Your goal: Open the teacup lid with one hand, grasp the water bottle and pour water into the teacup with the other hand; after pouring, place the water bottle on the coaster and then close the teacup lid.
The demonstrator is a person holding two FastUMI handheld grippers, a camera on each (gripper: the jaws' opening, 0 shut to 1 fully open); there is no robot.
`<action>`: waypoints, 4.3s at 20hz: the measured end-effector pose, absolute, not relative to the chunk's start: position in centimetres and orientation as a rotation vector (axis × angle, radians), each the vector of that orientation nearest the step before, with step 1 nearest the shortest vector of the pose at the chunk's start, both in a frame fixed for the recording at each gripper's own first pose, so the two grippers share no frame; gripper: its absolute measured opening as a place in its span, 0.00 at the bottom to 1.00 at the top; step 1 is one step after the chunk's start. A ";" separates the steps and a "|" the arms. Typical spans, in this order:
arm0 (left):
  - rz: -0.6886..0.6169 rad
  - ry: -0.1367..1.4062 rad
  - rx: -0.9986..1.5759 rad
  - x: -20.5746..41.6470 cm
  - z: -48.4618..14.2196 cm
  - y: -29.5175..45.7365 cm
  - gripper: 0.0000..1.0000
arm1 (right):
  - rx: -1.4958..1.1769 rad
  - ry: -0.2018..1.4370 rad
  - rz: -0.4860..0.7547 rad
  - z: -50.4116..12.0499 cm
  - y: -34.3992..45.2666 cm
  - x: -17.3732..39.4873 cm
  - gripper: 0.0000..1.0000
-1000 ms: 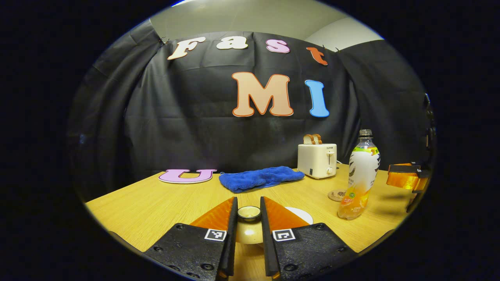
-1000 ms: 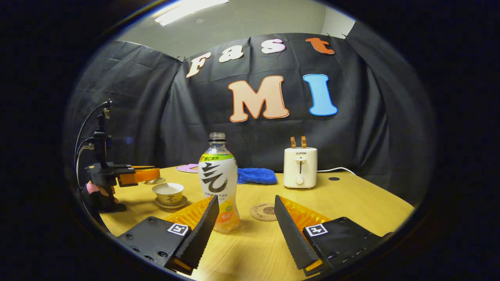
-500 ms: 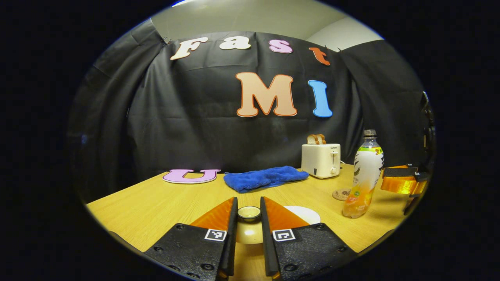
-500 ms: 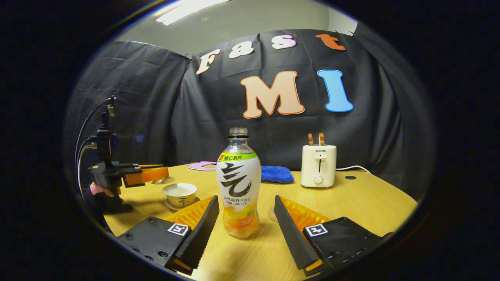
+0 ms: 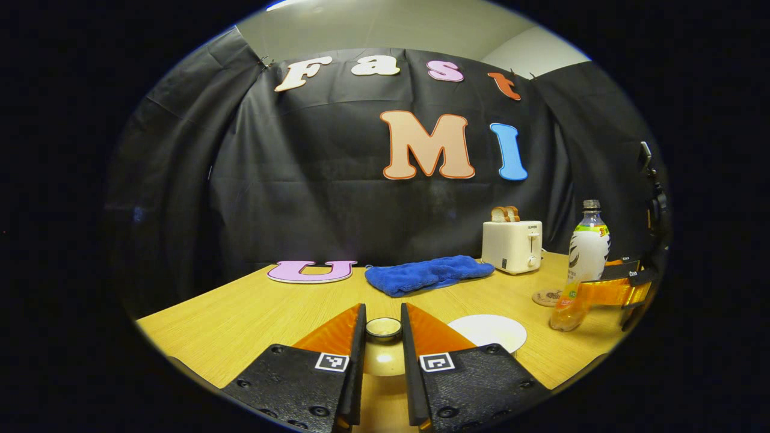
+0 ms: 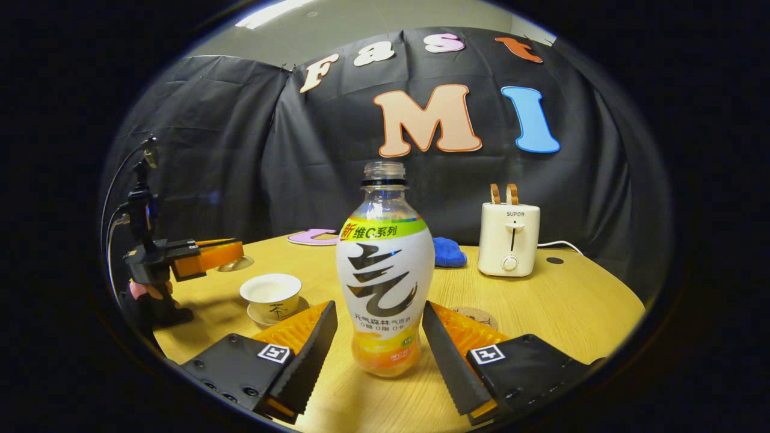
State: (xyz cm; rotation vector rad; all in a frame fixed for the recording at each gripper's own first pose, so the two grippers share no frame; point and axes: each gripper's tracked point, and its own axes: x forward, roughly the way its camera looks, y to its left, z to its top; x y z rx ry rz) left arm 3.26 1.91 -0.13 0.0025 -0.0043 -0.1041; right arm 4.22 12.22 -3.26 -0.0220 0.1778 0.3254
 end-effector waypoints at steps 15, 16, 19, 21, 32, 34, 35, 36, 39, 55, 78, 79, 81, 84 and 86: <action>-0.085 -0.002 0.001 3.4 -0.2 3.4 0.28 | -0.501 0.103 0.277 -3.1 16.3 5.3 0.59; -0.085 -0.002 0.001 3.4 -0.2 3.4 0.28 | -0.568 0.094 0.262 -3.2 16.3 5.5 0.59; -0.078 -0.001 0.001 3.3 -0.1 3.7 0.28 | -0.771 0.063 0.210 -2.6 16.0 6.3 0.59; -0.077 -0.001 0.001 3.4 -0.1 3.6 0.28 | -0.899 0.041 0.175 -1.7 15.9 6.8 0.59; -0.076 -0.002 0.000 3.4 -0.1 3.7 0.28 | -1.494 -0.178 0.039 1.2 15.3 8.7 0.59; -0.076 -0.002 0.000 3.4 -0.1 3.6 0.28 | -1.553 -0.217 0.041 1.2 15.8 8.6 0.59; -0.076 -0.002 0.000 3.5 -0.2 3.7 0.28 | -1.577 -0.233 0.039 1.3 15.8 8.3 0.59; -0.076 -0.002 0.000 3.5 -0.2 3.6 0.28 | -1.598 -0.249 0.037 1.3 15.9 8.3 0.59; -0.077 -0.002 0.000 3.4 -0.2 3.6 0.28 | -1.649 -0.275 0.038 1.8 16.0 8.5 0.59; -0.077 -0.002 0.000 3.5 -0.2 3.7 0.28 | -1.888 -0.528 -0.076 4.7 17.7 8.2 0.58; -0.079 -0.001 0.000 3.5 -0.2 3.8 0.28 | -1.131 0.011 0.172 -0.9 16.0 7.9 0.59; -0.079 -0.001 0.000 3.4 -0.2 3.8 0.28 | -1.033 0.036 0.185 -0.9 16.2 7.9 0.58; -0.079 0.000 0.000 3.4 -0.2 3.8 0.28 | -0.839 0.077 0.216 -0.5 16.5 7.2 0.57; -0.079 -0.001 0.000 3.4 -0.2 3.8 0.28 | -0.579 0.106 0.231 0.7 16.7 6.1 0.59; -0.079 0.000 0.000 3.4 -0.2 3.8 0.28 | -0.454 0.104 0.219 0.8 16.6 6.4 0.58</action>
